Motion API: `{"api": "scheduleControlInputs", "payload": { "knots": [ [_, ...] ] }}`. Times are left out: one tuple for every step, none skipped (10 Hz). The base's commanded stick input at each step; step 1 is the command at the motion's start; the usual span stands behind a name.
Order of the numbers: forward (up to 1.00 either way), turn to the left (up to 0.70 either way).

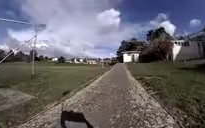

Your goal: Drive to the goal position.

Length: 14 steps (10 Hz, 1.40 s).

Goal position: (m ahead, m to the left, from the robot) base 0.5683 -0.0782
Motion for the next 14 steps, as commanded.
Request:
{"api": "scheduleControlInputs", "payload": {
  "knots": [
    [0.7,0.01],
    [0.7,-0.09],
    [0.7,-0.3],
    [0.7,-0.34],
    [0.7,-0.3],
    [0.7,-0.06],
    [0.7,0.01],
    [0.7,0.01],
    [0.38,0.01],
    [0.0,0.0],
    [0.0,0.0],
    [0.0,0.0],
    [0.0,0.0],
    [0.0,0.0]
  ]
}}
